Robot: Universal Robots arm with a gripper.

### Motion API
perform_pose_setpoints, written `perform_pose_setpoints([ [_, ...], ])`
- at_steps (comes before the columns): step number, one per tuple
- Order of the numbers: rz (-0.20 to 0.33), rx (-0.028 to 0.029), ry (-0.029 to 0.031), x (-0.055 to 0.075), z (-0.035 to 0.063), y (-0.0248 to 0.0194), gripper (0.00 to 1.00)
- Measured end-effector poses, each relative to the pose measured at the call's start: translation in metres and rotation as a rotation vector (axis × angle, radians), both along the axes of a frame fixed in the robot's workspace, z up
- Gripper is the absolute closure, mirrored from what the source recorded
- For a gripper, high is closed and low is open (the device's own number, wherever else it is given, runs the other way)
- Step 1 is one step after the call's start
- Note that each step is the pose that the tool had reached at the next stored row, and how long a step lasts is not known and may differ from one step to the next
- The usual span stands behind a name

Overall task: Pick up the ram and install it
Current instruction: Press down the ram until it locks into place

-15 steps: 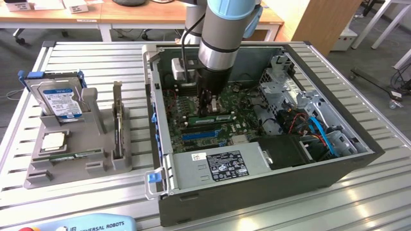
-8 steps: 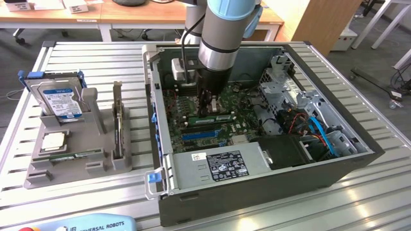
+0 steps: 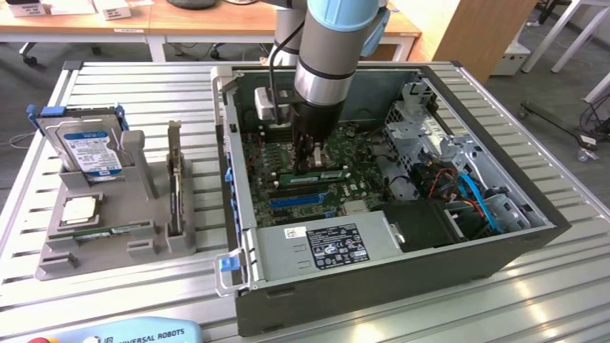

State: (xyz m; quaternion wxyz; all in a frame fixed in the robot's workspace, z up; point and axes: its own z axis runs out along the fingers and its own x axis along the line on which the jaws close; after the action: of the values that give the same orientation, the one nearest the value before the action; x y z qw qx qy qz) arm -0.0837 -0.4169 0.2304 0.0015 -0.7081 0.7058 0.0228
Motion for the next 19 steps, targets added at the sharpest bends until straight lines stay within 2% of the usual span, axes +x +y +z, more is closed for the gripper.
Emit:
perform_pose_setpoints([
  [19, 0.0, 0.0003, -0.0012, 0.0, -0.0033, 0.0, 0.9],
])
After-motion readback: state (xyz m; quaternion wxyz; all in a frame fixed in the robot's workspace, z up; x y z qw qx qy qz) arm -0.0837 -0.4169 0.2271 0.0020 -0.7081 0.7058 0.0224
